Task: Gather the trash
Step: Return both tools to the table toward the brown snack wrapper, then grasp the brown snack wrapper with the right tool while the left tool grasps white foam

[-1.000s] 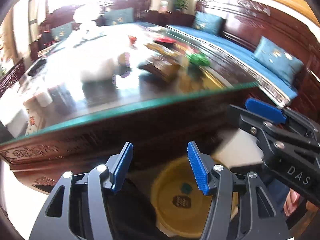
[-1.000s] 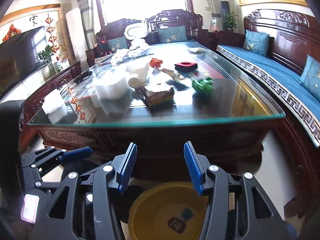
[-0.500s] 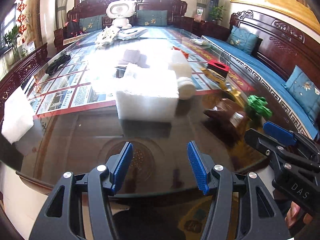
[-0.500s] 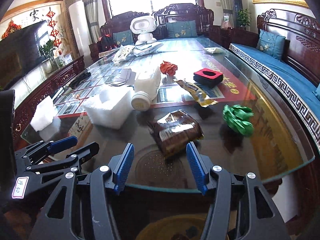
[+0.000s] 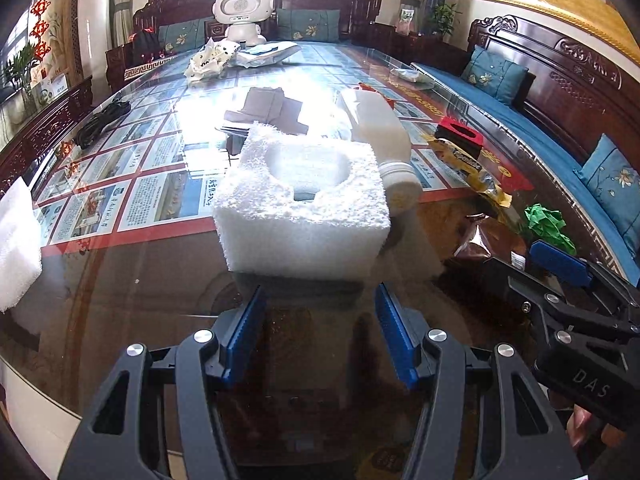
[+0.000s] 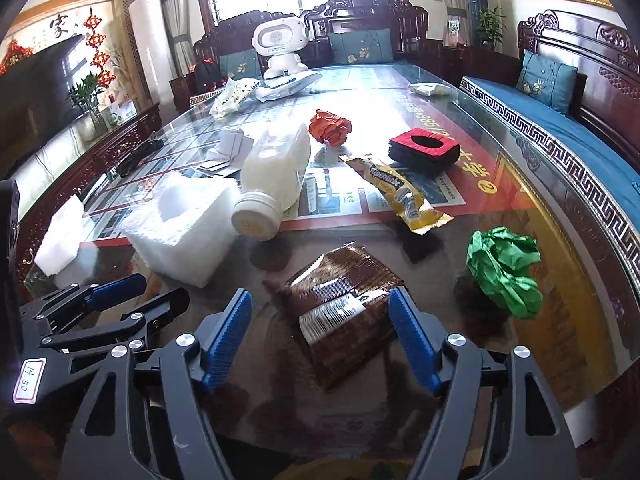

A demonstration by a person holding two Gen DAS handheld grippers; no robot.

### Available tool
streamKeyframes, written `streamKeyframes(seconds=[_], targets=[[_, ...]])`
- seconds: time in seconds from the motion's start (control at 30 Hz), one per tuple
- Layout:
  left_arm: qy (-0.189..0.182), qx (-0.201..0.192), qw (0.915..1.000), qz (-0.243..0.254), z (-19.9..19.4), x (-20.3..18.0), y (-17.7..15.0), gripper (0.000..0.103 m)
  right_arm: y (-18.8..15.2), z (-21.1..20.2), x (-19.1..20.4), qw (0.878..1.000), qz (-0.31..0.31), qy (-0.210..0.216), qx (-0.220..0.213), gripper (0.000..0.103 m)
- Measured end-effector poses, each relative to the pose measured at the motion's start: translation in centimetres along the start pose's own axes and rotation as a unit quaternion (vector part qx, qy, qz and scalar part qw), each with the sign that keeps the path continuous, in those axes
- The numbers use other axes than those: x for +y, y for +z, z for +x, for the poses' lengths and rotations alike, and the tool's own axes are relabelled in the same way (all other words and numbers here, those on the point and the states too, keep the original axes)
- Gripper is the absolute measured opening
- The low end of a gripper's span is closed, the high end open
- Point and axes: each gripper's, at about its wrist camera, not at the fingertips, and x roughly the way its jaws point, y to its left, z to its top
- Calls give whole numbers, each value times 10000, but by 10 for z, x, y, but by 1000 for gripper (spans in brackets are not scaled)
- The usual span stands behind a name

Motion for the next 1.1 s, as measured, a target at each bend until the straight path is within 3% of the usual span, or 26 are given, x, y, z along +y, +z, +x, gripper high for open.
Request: streamKeyframes(seconds=[0.23,0.73,0.77,0.83,0.93,1.03,1.1], targets=[[27,4,10000,-65,3,2,1,57,5,16,2,9991,-224,-360,-78,81],[-74,-83,9996,-251,-4,12,11,57,-3,31,4,9904,-629,-1186,-317,81],[-95,-75,9996,-266,-4,12,12,57,-3,31,3,9899,-603,-1236,-338,80],[-135,-60,9995,-294,-4,13,11,57,-3,32,-4,9899,-485,-1287,-358,65],[-155,-61,9995,-273,-5,12,12,57,2,33,-17,9962,-138,-841,-184,47],[-174,-85,9995,-259,-6,11,13,57,3,33,-17,9974,-109,-696,-151,31],[-183,-108,9994,-259,-8,11,13,57,2,32,-16,9982,-61,-574,-153,29]])
